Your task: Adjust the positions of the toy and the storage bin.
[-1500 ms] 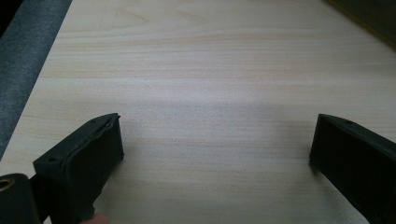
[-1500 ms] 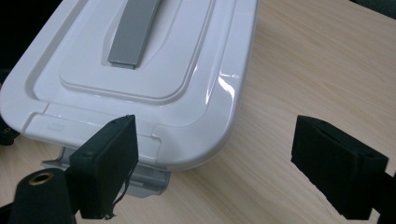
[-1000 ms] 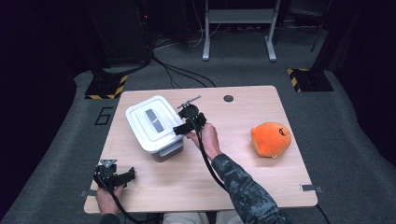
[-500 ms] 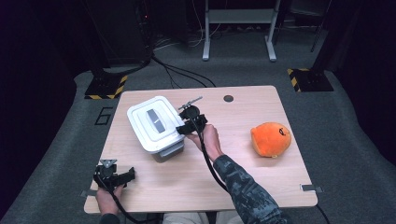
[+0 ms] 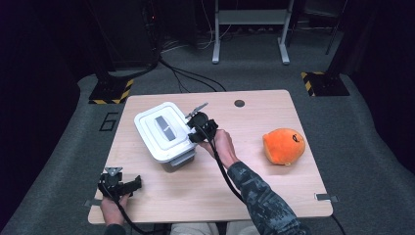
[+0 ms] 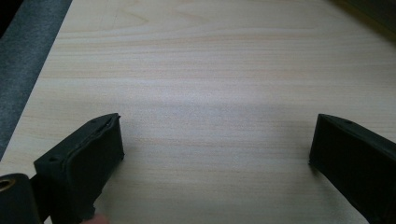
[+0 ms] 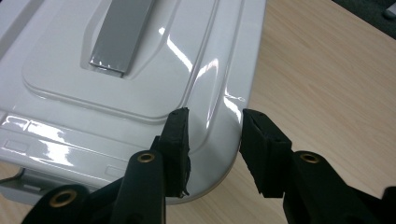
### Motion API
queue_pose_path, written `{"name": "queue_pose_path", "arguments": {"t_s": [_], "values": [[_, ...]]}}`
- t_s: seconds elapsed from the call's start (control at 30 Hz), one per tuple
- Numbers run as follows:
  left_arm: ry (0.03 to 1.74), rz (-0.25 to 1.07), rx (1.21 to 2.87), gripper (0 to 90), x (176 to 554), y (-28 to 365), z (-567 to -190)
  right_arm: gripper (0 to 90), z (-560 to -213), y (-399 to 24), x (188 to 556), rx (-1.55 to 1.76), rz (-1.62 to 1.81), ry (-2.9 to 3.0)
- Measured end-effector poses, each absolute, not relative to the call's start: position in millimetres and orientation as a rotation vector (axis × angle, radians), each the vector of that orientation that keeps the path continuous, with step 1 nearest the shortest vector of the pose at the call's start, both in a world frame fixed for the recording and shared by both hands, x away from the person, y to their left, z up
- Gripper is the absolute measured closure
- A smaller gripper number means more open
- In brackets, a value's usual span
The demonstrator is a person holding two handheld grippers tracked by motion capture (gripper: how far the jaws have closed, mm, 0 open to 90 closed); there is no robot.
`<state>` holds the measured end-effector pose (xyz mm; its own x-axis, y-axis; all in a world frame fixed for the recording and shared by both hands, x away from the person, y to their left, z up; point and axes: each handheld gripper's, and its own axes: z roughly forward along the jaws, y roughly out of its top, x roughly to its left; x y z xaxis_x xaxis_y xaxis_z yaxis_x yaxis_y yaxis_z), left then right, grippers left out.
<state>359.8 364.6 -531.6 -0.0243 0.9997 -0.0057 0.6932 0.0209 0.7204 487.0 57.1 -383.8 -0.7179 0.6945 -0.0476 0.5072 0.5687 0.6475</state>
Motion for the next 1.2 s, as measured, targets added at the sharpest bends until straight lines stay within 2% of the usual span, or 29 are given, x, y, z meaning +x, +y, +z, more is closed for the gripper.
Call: {"name": "queue_pose_path", "arguments": {"t_s": [1.2], "values": [[1.77, 0.751, 1.724, 3.4, 359, 364, -531, 63.4, -377, 15, 477, 0.907, 0.809, 2.602]]}}
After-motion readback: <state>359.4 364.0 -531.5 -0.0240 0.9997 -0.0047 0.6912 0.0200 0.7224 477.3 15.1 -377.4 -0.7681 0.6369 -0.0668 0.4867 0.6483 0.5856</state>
